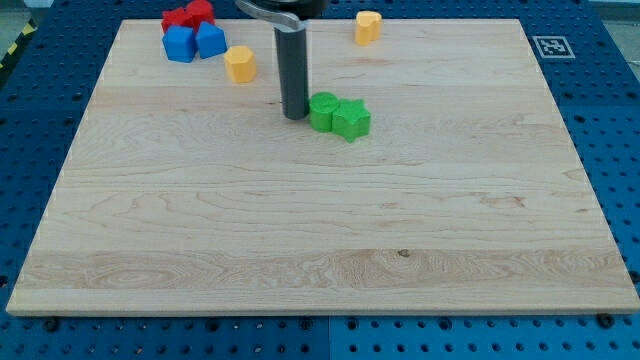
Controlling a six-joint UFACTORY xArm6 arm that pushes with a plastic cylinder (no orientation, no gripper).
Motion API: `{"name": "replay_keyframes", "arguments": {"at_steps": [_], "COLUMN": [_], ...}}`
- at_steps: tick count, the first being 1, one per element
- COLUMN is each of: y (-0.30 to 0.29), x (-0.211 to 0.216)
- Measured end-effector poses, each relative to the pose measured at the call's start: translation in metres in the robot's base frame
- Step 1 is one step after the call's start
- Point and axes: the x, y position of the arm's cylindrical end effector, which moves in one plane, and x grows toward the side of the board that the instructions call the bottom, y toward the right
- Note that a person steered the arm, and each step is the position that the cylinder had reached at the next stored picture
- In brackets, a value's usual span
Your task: Move the yellow hexagon below the yellow heart
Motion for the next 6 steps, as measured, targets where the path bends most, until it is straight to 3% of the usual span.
{"name": "replay_keyframes", "arguments": {"at_steps": [1, 2, 4, 5, 6], "y": [0.033, 0.012, -0.115, -0.169, -0.173], "x": [0.003, 0.003, -0.010, -0.050, -0.068]}}
